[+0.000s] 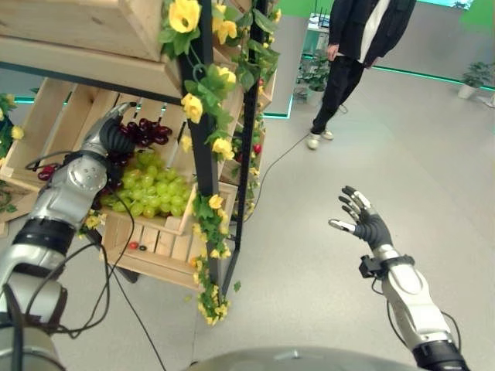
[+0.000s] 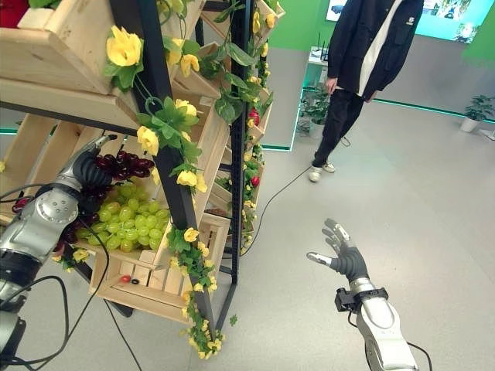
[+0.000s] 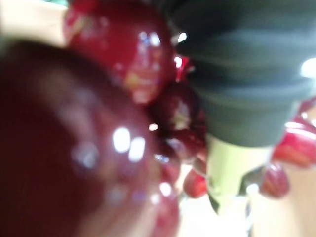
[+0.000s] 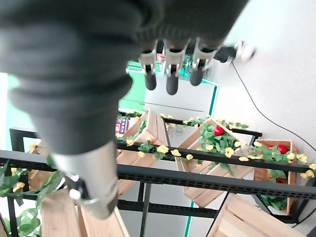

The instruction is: Pick up the fruits from the basket on one side to the basket on the other side

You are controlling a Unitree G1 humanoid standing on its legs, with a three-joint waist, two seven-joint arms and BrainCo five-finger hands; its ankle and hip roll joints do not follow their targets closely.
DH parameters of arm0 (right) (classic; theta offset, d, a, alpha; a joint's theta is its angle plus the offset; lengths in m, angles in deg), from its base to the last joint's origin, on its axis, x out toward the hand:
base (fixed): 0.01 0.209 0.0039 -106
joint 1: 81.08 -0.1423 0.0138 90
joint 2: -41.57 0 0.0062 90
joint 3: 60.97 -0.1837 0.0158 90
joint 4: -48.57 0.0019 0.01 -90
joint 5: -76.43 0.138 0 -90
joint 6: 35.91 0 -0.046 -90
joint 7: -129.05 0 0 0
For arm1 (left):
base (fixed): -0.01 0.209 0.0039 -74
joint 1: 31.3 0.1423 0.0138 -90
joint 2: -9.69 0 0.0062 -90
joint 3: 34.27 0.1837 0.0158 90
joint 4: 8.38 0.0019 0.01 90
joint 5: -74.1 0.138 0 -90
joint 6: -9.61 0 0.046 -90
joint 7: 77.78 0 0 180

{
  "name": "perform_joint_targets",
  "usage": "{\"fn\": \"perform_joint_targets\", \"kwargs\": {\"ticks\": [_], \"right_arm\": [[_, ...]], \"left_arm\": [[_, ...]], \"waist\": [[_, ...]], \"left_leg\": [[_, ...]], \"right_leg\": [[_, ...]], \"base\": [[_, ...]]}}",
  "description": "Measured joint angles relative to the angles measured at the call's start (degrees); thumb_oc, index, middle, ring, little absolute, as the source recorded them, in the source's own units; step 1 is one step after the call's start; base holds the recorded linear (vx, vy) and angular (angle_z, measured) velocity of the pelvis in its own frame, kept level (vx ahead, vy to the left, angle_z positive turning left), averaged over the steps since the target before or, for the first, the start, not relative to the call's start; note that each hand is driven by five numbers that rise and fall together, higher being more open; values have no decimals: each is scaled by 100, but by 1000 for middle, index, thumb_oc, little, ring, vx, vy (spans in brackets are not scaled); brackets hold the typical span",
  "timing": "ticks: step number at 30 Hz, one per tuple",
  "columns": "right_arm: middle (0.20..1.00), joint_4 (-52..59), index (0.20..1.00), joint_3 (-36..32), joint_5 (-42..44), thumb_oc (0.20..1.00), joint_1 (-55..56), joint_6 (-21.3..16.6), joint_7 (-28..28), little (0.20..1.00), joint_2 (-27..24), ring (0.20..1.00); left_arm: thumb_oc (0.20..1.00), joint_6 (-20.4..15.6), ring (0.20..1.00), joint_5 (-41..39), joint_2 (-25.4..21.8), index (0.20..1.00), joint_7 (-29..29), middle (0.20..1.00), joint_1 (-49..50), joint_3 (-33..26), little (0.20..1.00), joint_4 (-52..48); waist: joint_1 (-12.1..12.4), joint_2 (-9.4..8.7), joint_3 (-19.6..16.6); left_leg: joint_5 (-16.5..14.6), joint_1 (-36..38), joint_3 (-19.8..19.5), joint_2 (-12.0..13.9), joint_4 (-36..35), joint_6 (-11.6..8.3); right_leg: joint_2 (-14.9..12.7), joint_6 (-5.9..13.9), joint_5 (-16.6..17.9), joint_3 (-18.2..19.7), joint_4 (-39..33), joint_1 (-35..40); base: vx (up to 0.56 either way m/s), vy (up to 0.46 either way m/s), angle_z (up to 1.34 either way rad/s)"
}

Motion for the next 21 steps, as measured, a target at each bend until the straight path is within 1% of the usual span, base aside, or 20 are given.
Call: {"fn": "perform_joint_targets", "kwargs": {"ticks": [2, 3, 5, 7, 9, 10, 12, 14, 15, 17, 21], "right_arm": [[1000, -1, 1000, -1, 0, 1000, 3, -4, 2, 1000, -12, 1000], [1000, -1, 1000, 4, 0, 1000, 15, -9, 7, 1000, -19, 1000], [1000, 2, 1000, 6, 0, 1000, 6, -23, 41, 1000, -46, 1000], [1000, 3, 1000, 4, 1, 1000, 6, -25, 63, 1000, -61, 1000], [1000, 3, 1000, 4, 2, 1000, 6, -30, 101, 1000, -84, 1000], [1000, 3, 1000, 4, 2, 1000, 6, -30, 103, 1000, -97, 1000], [1000, 2, 1000, 9, 2, 1000, 0, -69, 132, 1000, -158, 1000], [1000, 2, 1000, 13, 3, 1000, -1, -128, 145, 1000, -193, 1000], [1000, 2, 1000, 12, 4, 1000, 0, -137, 144, 1000, -198, 1000], [1000, 2, 1000, 12, 5, 1000, -1, -154, 148, 1000, -216, 1000], [1000, 2, 1000, 14, 6, 1000, 0, -173, 153, 1000, -216, 1000]], "left_arm": [[1000, -5, 1000, 243, -84, 1000, 97, 1000, -137, 177, 1000, -4], [1000, -29, 1000, 596, -255, 1000, 195, 1000, -472, 794, 1000, -11], [1000, -231, 1000, 945, -429, 1000, 446, 1000, -674, 1276, 1000, -134], [1000, -406, 1000, 1059, -446, 1000, 632, 1000, -676, 1284, 1000, -140], [1000, -517, 1000, 1084, -509, 1000, 782, 1000, -727, 1434, 1000, -221], [1000, -560, 1000, 1085, -573, 1000, 844, 1000, -770, 1574, 1000, -294], [1000, -764, 1000, 1206, -788, 1000, 1129, 1000, -968, 2166, 1000, -501], [1000, -907, 1000, 1290, -801, 1000, 1234, 1000, -994, 2287, 1000, -589], [1000, -918, 1000, 1309, -825, 1000, 1238, 1000, -1045, 2397, 1000, -628], [1000, -1015, 1000, 1311, -831, 1000, 1318, 1000, -1092, 2410, 1000, -671], [1000, -1071, 1000, 1370, -834, 1000, 1364, 1000, -1173, 2516, 1000, -694]], "waist": [[-2, 13, 8], [3, 10, 18], [-3, 32, 33], [-10, 51, 46], [-17, 69, 59], [-18, 77, 67], [-26, 132, 108], [-29, 170, 133], [-28, 174, 136], [-31, 192, 147], [-46, 207, 157]], "left_leg": [[-2, 0, 0, -4, 0, -2], [-2, -12, -16, -5, 1, -3], [-3, -4, -25, -10, 3, -3], [-2, -4, -24, -9, 2, -3], [-3, -2, -25, -9, 10, -4], [-4, -3, -24, -10, 9, -4], [-5, -2, -23, -17, 15, -4], [-5, -1, -17, -11, 13, -5], [-6, 0, -18, -8, 13, -6], [-7, 2, -10, -8, 7, -7], [-8, 1, -15, -11, 10, -8]], "right_leg": [[-2, -2, -1, -1, 0, 1], [1, -13, 5, -16, 3, 0], [-4, -25, 15, -22, 20, 7], [-2, -25, 14, -20, 23, 3], [0, -26, 7, -19, 25, 3], [0, -25, 6, -19, 25, 3], [-7, -23, 4, -17, 26, 3], [-1, -24, 4, -17, 26, 3], [4, -25, 4, -17, 26, 3], [1, -25, 3, -16, 25, 3], [-3, -25, 1, -17, 26, 3]], "base": [[0, 0, 0], [0, 0, 0], [0, 0, 0], [0, 0, 0], [0, 0, 0], [0, 0, 0], [0, 0, 0], [0, 0, 0], [0, 0, 0], [0, 0, 0], [0, 0, 0]]}}
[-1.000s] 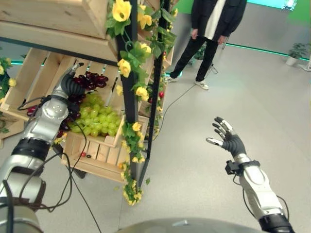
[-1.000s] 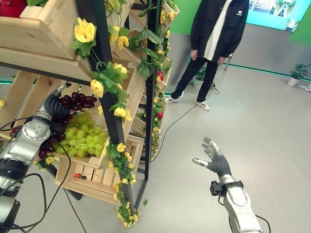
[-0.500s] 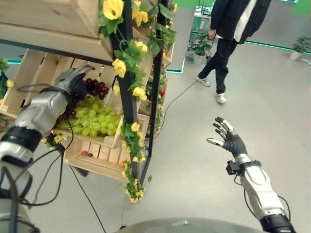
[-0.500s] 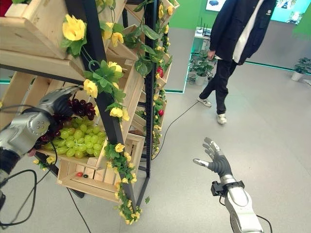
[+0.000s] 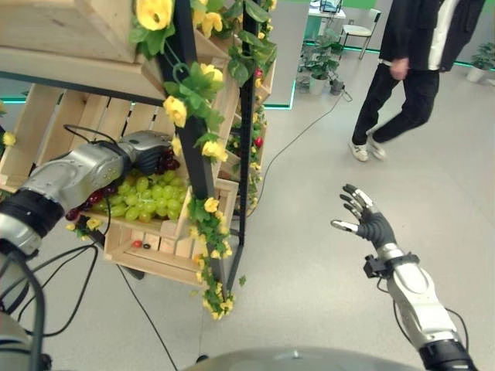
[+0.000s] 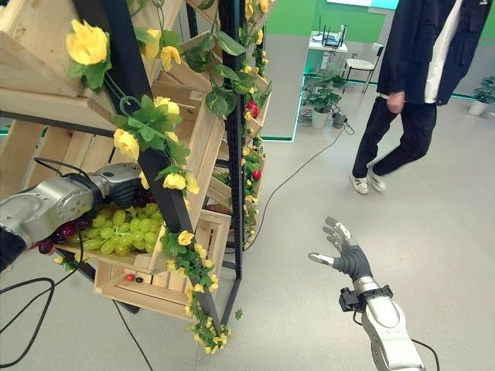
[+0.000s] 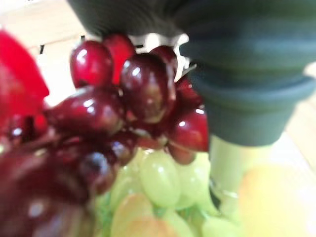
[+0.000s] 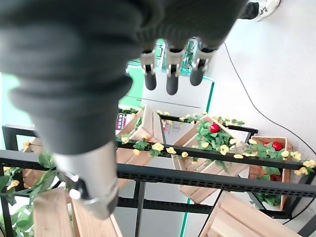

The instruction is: Pick up the fruits from the basket on one side to the basket on the other side

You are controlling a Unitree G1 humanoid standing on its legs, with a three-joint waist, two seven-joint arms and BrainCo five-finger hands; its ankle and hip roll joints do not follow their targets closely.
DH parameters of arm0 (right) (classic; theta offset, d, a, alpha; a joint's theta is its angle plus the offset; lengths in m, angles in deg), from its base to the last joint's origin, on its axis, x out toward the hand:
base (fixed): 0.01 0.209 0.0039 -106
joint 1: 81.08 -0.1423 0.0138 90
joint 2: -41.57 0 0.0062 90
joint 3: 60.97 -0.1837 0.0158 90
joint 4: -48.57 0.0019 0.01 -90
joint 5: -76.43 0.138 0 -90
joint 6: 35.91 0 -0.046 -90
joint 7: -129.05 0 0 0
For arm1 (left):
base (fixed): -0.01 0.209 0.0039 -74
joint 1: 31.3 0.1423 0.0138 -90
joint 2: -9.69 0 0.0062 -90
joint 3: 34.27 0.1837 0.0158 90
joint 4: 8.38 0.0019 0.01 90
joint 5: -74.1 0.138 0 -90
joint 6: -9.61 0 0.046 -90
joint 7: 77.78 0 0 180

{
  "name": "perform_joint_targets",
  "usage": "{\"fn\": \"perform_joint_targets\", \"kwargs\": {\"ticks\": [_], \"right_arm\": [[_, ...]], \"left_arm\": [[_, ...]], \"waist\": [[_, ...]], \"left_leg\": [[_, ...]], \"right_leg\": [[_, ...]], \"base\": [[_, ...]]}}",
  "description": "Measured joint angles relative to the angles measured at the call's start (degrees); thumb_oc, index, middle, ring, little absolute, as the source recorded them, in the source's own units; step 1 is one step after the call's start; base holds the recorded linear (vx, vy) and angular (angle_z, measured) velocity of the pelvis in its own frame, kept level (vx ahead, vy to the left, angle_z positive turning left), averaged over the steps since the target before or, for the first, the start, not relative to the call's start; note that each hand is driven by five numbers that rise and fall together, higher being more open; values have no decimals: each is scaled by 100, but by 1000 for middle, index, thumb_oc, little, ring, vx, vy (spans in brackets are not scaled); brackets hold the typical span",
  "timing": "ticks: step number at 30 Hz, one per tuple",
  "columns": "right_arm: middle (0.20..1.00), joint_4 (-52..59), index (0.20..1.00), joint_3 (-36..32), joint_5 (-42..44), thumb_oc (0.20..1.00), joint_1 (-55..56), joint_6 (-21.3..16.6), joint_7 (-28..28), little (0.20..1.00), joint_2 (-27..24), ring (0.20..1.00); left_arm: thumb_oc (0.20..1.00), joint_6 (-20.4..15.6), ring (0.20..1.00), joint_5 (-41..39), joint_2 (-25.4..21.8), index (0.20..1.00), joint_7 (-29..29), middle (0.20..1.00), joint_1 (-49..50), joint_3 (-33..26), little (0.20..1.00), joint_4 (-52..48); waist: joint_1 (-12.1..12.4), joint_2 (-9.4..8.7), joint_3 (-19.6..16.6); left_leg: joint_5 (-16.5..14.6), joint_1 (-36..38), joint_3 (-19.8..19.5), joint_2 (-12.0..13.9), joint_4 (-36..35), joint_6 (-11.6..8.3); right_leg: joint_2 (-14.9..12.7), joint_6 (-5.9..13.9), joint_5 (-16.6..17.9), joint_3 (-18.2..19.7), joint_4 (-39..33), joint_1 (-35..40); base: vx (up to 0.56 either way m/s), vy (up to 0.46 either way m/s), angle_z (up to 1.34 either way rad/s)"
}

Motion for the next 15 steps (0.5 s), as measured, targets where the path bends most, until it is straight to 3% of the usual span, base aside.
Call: {"fn": "perform_joint_targets", "kwargs": {"ticks": [7, 12, 15], "right_arm": [[1000, -1, 1000, -2, 1, 1000, 2, -67, 13, 1000, 1, 1000], [1000, -5, 1000, -7, -1, 1000, 11, -70, 41, 1000, 7, 1000], [1000, -7, 1000, -40, -3, 1000, 125, -75, 53, 1000, 23, 1000]], "left_arm": [[1000, -96, 1000, -128, -215, 1000, 0, 1000, 4, -29, 1000, -109], [1000, -102, 1000, -183, -328, 1000, -34, 1000, 104, -408, 1000, -385], [1000, -88, 1000, -183, -451, 1000, -108, 1000, 560, -1178, 1000, -693]], "waist": [[41, 4, 4], [56, 6, 7], [69, 13, 14]], "left_leg": [[-2, 0, -8, 1, 14, -3], [-2, 2, -15, 4, -7, -3], [-5, -3, -40, 8, -7, -7]], "right_leg": [[1, -1, -3, -1, 0, 2], [4, -2, -4, -7, -1, 8], [9, -8, -16, -31, -3, 17]], "base": [[0, 0, 0], [0, 0, 0], [5, -3, 3]]}}
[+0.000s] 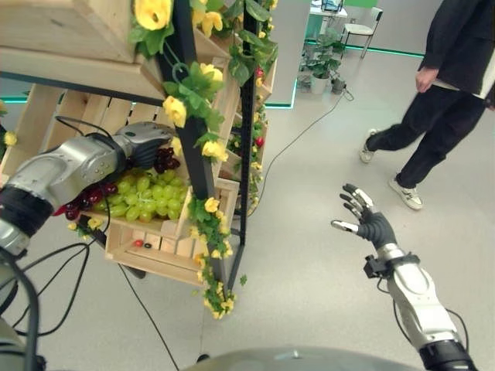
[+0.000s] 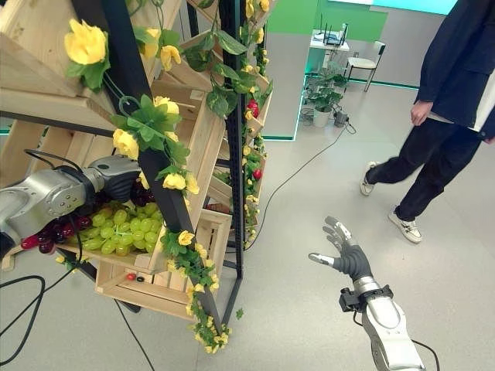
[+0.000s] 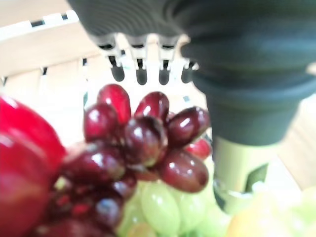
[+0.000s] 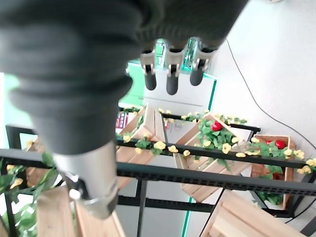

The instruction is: Pick up the fruits from the basket on one side to the basket on the other side

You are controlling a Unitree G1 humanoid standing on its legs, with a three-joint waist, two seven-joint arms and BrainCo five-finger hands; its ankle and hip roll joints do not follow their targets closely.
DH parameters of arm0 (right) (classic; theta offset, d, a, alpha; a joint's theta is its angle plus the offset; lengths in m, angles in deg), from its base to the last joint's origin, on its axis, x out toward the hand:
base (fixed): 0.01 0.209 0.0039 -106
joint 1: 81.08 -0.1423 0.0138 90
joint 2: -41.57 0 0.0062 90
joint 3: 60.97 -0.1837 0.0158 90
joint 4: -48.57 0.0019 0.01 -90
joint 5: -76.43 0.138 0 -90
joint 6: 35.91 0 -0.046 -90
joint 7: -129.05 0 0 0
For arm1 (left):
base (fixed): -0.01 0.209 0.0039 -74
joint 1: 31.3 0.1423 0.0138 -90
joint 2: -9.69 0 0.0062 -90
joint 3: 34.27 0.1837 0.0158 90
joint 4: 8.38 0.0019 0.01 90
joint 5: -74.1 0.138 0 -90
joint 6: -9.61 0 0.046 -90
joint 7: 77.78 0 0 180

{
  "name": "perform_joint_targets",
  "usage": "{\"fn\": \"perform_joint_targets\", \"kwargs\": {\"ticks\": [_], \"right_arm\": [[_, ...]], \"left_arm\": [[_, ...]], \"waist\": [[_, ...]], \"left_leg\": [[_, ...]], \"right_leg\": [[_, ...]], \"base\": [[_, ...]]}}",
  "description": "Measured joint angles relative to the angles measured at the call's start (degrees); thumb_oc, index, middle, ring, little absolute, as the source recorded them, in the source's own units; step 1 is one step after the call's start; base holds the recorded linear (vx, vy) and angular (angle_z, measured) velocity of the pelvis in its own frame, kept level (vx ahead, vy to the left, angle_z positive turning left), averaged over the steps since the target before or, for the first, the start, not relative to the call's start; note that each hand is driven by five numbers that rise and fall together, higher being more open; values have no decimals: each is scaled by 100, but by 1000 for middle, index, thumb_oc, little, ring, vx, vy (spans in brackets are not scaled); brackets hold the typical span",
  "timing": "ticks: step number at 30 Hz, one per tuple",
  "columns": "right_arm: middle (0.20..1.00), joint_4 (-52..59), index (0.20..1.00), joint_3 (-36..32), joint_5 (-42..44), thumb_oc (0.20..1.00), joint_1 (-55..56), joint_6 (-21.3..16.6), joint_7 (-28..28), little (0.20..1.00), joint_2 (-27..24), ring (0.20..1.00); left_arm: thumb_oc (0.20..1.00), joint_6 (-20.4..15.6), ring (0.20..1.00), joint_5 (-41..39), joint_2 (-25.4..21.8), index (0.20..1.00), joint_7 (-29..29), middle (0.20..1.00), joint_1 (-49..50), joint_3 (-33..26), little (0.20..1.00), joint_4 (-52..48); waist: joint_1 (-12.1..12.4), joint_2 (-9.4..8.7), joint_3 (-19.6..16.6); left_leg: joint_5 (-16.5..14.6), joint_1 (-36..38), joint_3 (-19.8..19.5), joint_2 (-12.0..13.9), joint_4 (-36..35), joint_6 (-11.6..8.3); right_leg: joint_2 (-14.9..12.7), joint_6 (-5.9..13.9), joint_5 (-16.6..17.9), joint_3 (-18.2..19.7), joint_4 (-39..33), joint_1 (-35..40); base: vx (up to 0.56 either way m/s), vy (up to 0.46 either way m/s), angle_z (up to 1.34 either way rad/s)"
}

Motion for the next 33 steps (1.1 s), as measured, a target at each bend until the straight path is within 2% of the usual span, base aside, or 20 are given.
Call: {"fn": "perform_joint_targets", "kwargs": {"ticks": [3, 4, 6, 9, 12, 14, 16, 20, 21, 23, 26, 28, 30, 33], "right_arm": [[1000, 0, 1000, -8, -4, 1000, 105, 3, 1, 1000, 11, 1000], [1000, 0, 1000, -40, -4, 1000, 159, 4, 0, 1000, 24, 1000], [1000, 1, 1000, -79, -7, 1000, 208, 7, 3, 1000, 24, 1000], [1000, 1, 1000, -297, -8, 1000, 308, 13, 8, 1000, 78, 1000], [1000, -1, 1000, -452, -10, 1000, 342, 17, 7, 1000, 147, 1000], [1000, 0, 1000, -461, -14, 1000, 329, 18, 25, 1000, 173, 1000], [1000, 7, 1000, -480, -28, 1000, 324, 21, 65, 1000, 222, 1000], [1000, 5, 1000, -678, -62, 1000, 444, 29, 56, 1000, 249, 1000], [1000, 11, 1000, -681, -64, 1000, 437, 28, 57, 1000, 250, 1000], [1000, 26, 1000, -711, -68, 1000, 407, 43, 53, 1000, 263, 1000], [1000, 43, 1000, -847, -68, 1000, 376, 48, 25, 1000, 283, 1000], [1000, 54, 1000, -956, -66, 1000, 340, 37, -54, 1000, 322, 1000], [1000, 46, 1000, -971, -66, 1000, 315, 45, -85, 1000, 343, 1000], [1000, 51, 1000, -988, -68, 1000, 281, 39, -130, 1000, 413, 1000]], "left_arm": [[1000, 21, 1000, 0, -129, 1000, -70, 1000, 198, -312, 1000, -130], [1000, 26, 1000, -1, -161, 1000, -108, 1000, 449, -657, 1000, -246], [1000, 39, 1000, 0, -226, 1000, -151, 1000, 714, -991, 1000, -406], [1000, 40, 1000, -4, -400, 1000, -176, 1000, 1212, -1519, 1000, -834], [1000, 67, 1000, -40, -445, 1000, -177, 1000, 2000, -2433, 1000, -1262], [1000, 85, 1000, -135, -450, 1000, -179, 1000, 2275, -2737, 1000, -1376], [1000, 108, 1000, -156, -437, 1000, -186, 1000, 3121, -3567, 1000, -1615], [1000, 160, 1000, -182, -328, 1000, -219, 1000, 3913, -4379, 1000, -1783], [1000, 150, 1000, -229, -173, 1000, -250, 1000, 4157, -4681, 1000, -1817], [1000, 142, 1000, -803, 563, 1000, -338, 1000, 4747, -5450, 1000, -1872], [1000, 196, 1000, -1829, 1559, 1000, -486, 1000, 5195, -5978, 1000, -1921], [1000, 261, 1000, -2854, 2838, 1000, -599, 1000, 5477, -6106, 1000, -2036], [1000, 272, 1000, -3434, 3492, 1000, -603, 1000, 5586, -6042, 1000, -2077], [1000, 261, 1000, -4410, 4209, 1000, -622, 1000, 5574, -5934, 1000, -2214]], "waist": [[-10, 10, 7], [-4, 20, 13], [25, 25, 17], [172, 14, 28], [296, -19, 52], [320, -37, 65], [342, -43, 71], [467, -62, 93], [463, -56, 97], [468, -22, 115], [483, -11, 121], [484, 12, 128], [503, -2, 125], [592, 3, 112]], "left_leg": [[-1, 10, -74, -3, 3, -2], [-5, 18, -83, -1, 1, -7], [-8, 15, -93, 5, 5, -11], [-14, 9, -118, 4, -2, -18], [-15, 4, -163, 1, 20, -18], [-14, -5, -195, -3, 22, -18], [-15, -8, -223, -13, 16, -17], [-24, 3, -240, -6, 21, -23], [-24, 1, -244, -9, 22, -23], [-26, 0, -245, -15, 24, -19], [-27, 7, -253, -22, 26, -15], [-37, 9, -272, -38, 27, -5], [-37, -1, -302, -37, 26, -3], [-37, 5, -313, -45, 27, -2]], "right_leg": [[-2, 6, -28, -78, 0, 55], [0, 3, -37, -85, -5, 67], [6, -1, -44, -93, -7, 67], [6, 3, -61, -115, -3, 78], [6, 6, -78, -151, 1, 93], [5, 6, -82, -180, 1, 99], [-3, 14, -94, -201, 1, 111], [1, 20, -116, -238, 1, 134], [-2, 26, -121, -240, 1, 133], [-11, 21, -118, -242, 3, 134], [-15, 20, -123, -247, 1, 143], [-29, 34, -133, -249, 4, 155], [-39, 35, -144, -252, -3, 145], [-49, 54, -174, -260, 0, 157]], "base": [[12, -11, 12], [7, -6, 7], [8, -5, 3], [1, -4, 4], [3, -5, 6], [0, 0, 7], [-2, 1, 7], [1, 1, 3], [0, 0, 0], [0, 0, 0], [-7, 5, 1], [-12, 14, 5], [-14, 6, 6], [-19, -1, 2]]}}
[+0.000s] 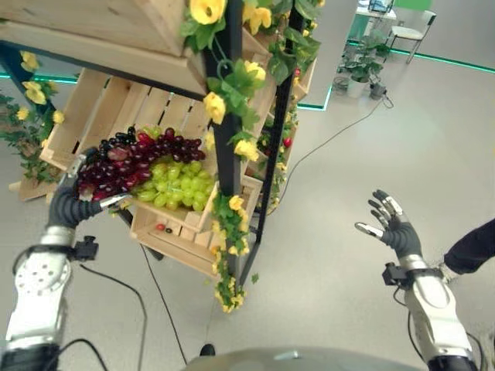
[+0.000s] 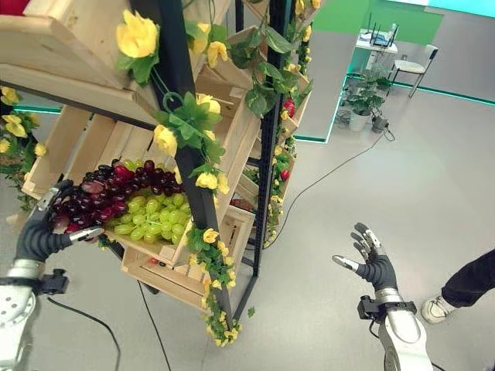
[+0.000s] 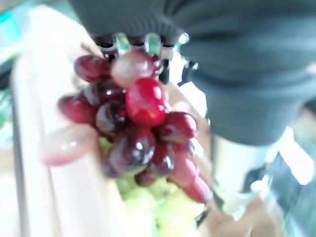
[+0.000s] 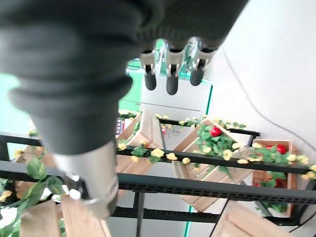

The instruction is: Pick up the fruits from the basket on one side to the basket on the other side

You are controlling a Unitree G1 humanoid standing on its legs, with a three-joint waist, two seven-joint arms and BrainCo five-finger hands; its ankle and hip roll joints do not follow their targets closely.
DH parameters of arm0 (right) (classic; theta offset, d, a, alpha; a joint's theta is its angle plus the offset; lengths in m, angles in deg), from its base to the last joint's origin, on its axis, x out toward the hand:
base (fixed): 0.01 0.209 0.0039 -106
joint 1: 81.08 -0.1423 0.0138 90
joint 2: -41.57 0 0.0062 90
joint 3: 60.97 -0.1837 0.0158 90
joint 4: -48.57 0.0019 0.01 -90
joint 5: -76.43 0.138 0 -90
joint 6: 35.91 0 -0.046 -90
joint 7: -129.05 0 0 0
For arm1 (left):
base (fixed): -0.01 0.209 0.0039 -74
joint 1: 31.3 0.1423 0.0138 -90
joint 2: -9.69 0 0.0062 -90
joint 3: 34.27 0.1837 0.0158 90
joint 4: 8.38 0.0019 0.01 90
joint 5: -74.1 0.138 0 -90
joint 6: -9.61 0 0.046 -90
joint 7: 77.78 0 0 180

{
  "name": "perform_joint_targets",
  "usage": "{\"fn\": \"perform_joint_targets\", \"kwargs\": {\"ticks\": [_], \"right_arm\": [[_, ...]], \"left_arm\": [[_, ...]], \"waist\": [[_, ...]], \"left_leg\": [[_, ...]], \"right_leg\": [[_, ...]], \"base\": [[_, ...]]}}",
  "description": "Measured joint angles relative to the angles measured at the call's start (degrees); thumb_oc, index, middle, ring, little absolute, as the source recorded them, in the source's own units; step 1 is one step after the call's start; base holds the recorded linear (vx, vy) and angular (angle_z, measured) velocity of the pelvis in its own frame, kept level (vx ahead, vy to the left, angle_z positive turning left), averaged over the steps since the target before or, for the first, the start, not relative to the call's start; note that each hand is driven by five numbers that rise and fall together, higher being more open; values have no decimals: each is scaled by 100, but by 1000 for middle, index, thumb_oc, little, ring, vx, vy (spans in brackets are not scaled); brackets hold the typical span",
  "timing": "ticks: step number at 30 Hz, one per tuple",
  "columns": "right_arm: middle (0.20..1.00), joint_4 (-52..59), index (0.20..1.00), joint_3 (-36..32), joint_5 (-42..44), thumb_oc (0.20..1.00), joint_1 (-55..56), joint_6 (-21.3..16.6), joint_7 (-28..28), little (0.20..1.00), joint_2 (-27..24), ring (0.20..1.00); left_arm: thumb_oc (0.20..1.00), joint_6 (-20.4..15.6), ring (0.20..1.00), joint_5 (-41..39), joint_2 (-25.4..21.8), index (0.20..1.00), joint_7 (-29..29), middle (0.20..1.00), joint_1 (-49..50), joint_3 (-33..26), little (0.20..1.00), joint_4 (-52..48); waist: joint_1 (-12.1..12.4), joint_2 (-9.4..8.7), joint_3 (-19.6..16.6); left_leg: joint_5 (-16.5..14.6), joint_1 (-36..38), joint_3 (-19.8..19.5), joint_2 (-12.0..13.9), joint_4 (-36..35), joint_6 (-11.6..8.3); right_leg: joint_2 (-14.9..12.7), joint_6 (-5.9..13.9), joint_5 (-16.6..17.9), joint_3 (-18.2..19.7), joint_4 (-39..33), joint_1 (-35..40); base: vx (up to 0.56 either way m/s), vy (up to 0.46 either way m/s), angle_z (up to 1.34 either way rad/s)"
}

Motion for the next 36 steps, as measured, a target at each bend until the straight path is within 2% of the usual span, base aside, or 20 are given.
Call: {"fn": "perform_joint_targets", "kwargs": {"ticks": [2, 3, 12, 25, 36], "right_arm": [[1000, 5, 1000, -3, -2, 1000, -5, -5, -19, 1000, 15, 1000], [1000, 2, 1000, 3, -3, 1000, 3, -7, -60, 1000, 38, 1000], [1000, -2, 1000, 4, -11, 1000, -8, -46, -219, 1000, 94, 1000], [1000, -4, 1000, -44, -62, 1000, -10, -152, -437, 1000, 111, 1000], [1000, -4, 1000, -64, -63, 1000, -2, -152, -445, 1000, 117, 1000]], "left_arm": [[1000, -17, 1000, -333, 294, 1000, 60, 1000, -2, 40, 1000, -76], [1000, -85, 1000, -589, 672, 1000, 74, 1000, 15, 67, 1000, -131], [1000, -405, 1000, -1392, 1273, 1000, 315, 1000, 307, 247, 1000, -213], [1000, -490, 1000, -1405, 1223, 1000, 425, 1000, 425, 289, 1000, -214], [1000, -609, 1000, -1093, 1148, 1000, 307, 1000, 424, 326, 1000, -243]], "waist": [[14, -37, -19], [15, -13, -25], [28, -19, -29], [31, -19, -29], [30, -35, -26]], "left_leg": [[1, -6, -13, -6, 0, 0], [9, -5, -62, -33, 0, 15], [12, -12, -139, -69, 1, 31], [2, -3, -98, -80, 1, 43], [1, -8, -81, -54, -1, 44]], "right_leg": [[8, 3, -2, -16, 4, 9], [-22, 2, 0, -53, 3, 35], [-47, 34, -23, -144, 4, 80], [-61, 41, -21, -128, 3, 78], [-61, 48, -24, -111, 1, 64]], "base": [[-19, -9, 7], [-12, -14, 13], [-27, -21, 6], [-1, 3, 0], [0, -3, 0]]}}
